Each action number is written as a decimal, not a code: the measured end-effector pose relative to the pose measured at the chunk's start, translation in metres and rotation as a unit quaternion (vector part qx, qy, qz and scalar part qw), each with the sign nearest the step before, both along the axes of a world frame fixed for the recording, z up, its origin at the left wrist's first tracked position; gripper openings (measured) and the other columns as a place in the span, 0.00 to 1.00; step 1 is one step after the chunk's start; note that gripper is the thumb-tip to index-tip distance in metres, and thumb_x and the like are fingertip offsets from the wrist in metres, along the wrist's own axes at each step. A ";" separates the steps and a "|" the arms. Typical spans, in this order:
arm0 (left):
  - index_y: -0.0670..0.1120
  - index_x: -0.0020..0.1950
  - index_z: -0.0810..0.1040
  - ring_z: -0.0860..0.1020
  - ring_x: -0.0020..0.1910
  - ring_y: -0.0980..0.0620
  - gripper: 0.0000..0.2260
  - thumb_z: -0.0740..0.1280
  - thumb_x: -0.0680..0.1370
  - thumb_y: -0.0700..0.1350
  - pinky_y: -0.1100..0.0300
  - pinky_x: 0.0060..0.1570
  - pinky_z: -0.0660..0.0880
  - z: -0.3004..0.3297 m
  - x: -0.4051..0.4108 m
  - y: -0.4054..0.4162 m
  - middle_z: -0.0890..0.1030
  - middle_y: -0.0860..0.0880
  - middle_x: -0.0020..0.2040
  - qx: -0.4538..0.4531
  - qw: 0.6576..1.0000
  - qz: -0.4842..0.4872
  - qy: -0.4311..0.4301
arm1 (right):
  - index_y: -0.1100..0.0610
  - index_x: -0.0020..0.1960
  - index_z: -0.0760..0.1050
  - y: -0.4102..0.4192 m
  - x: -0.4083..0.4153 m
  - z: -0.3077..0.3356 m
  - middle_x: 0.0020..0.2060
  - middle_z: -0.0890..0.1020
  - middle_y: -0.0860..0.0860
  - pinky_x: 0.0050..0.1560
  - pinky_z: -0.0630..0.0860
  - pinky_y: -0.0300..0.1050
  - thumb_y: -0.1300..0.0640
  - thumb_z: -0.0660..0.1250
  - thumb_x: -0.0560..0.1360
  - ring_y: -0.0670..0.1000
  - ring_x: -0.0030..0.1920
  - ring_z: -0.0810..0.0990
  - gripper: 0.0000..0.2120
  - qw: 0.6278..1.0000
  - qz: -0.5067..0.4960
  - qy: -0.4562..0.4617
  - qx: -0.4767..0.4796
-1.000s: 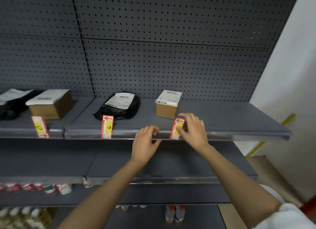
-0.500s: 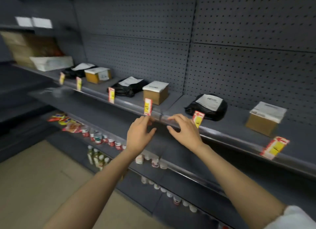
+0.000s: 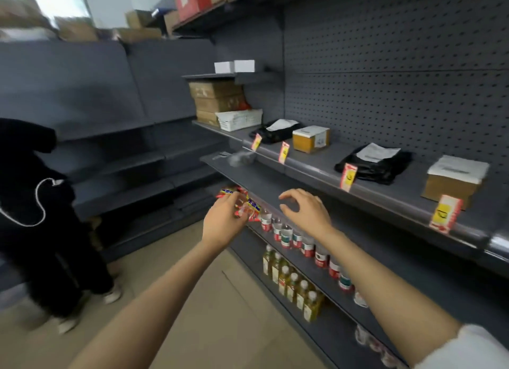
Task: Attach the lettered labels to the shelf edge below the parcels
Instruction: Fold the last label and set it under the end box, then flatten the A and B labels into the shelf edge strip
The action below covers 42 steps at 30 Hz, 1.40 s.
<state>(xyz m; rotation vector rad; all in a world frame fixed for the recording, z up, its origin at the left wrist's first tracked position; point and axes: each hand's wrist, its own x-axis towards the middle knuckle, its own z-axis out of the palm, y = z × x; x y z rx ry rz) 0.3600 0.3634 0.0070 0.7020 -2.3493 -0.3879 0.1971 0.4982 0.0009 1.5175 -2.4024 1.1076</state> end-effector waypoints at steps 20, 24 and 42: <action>0.50 0.51 0.79 0.77 0.50 0.51 0.07 0.63 0.76 0.44 0.56 0.47 0.73 0.009 -0.144 -0.310 0.80 0.49 0.51 0.097 0.995 0.000 0.000 | 0.53 0.57 0.75 -0.324 -0.156 0.019 0.55 0.79 0.53 0.51 0.75 0.48 0.58 0.65 0.74 0.55 0.52 0.79 0.12 0.999 -0.047 0.008 0.015; 0.49 0.51 0.79 0.78 0.49 0.50 0.07 0.64 0.75 0.43 0.55 0.48 0.75 0.020 -0.202 -0.356 0.81 0.49 0.51 0.120 0.992 -0.028 0.021 | 0.52 0.59 0.74 -0.369 -0.205 0.031 0.58 0.76 0.53 0.53 0.74 0.50 0.58 0.65 0.74 0.54 0.54 0.78 0.14 0.997 -0.081 0.003 0.004; 0.50 0.44 0.78 0.74 0.38 0.55 0.04 0.70 0.71 0.43 0.53 0.42 0.76 -0.017 -0.419 -0.469 0.75 0.53 0.41 0.116 0.923 -0.367 -0.025 | 0.52 0.44 0.80 -0.453 -0.291 0.025 0.41 0.82 0.46 0.44 0.73 0.41 0.55 0.68 0.73 0.42 0.40 0.76 0.03 0.962 -0.271 -0.011 0.026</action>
